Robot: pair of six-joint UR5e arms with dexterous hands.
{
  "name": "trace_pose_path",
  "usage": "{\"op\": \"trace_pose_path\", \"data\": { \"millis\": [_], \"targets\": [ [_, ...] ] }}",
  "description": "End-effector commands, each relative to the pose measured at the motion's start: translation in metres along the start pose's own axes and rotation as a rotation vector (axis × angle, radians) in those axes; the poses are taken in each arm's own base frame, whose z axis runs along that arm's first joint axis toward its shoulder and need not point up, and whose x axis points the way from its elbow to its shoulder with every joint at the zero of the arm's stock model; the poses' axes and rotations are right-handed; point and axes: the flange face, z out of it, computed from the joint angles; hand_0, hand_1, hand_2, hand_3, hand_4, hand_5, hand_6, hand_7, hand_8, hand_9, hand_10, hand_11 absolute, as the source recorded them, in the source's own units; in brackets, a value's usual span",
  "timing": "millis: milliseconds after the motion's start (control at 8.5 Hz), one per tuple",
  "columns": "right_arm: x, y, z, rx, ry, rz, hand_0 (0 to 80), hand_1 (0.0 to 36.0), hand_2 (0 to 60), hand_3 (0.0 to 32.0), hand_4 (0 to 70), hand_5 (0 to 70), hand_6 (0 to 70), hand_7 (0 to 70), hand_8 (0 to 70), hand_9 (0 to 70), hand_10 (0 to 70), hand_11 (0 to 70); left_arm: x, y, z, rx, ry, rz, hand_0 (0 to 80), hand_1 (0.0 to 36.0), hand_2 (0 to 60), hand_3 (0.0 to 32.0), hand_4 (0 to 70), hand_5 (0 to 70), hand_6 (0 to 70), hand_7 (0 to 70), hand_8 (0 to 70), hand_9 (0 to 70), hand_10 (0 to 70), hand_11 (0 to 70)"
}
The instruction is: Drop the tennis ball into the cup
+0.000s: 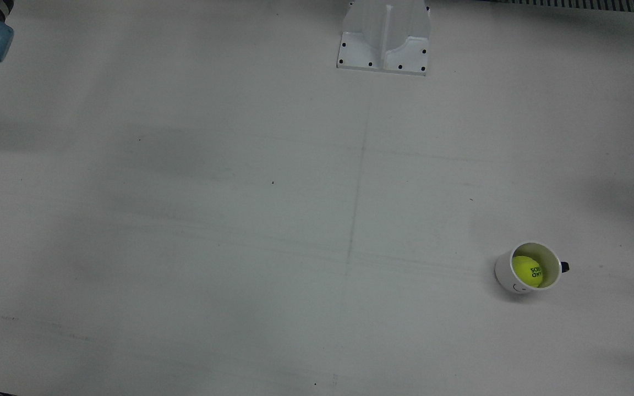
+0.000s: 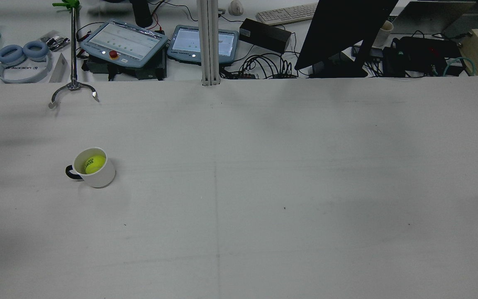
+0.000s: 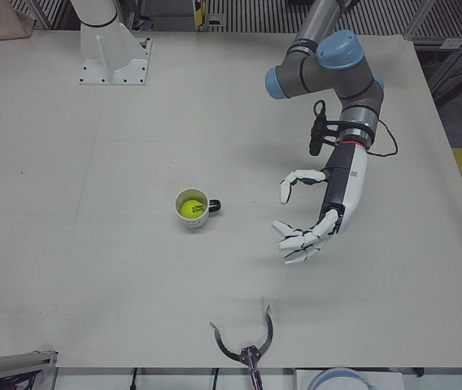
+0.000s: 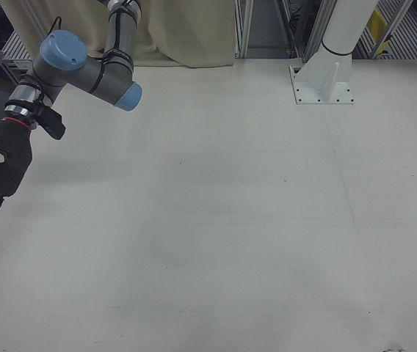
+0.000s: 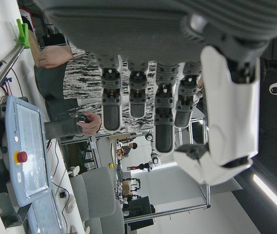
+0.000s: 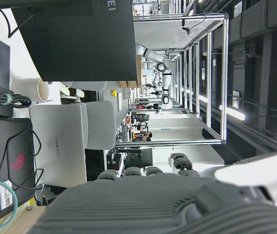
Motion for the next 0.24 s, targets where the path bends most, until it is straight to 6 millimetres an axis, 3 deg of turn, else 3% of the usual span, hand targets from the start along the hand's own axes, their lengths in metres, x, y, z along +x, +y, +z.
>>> {"op": "trace_pose_path", "data": {
  "millis": [0, 118],
  "targets": [
    [0.0000, 0.0000, 0.0000, 0.000, 0.000, 0.000, 0.0, 0.0, 0.0, 0.0, 0.0, 0.0, 0.0, 0.0, 0.0, 0.0, 0.0, 0.0, 0.0010, -0.0066, -0.0104, 0.011, -0.003, 0.002, 58.6, 29.3, 44.8, 0.0, 28.9, 17.3, 48.7, 34.6, 21.2, 21.8, 24.0, 37.1],
    [0.0000, 0.0000, 0.0000, 0.000, 0.000, 0.000, 0.0, 0.0, 0.0, 0.0, 0.0, 0.0, 0.0, 0.0, 0.0, 0.0, 0.0, 0.0, 0.0002, -0.0064, -0.0109, 0.010, -0.004, 0.000, 58.6, 29.2, 44.8, 0.0, 28.1, 17.7, 50.8, 34.0, 21.6, 21.5, 24.0, 37.2]
  ]
}}
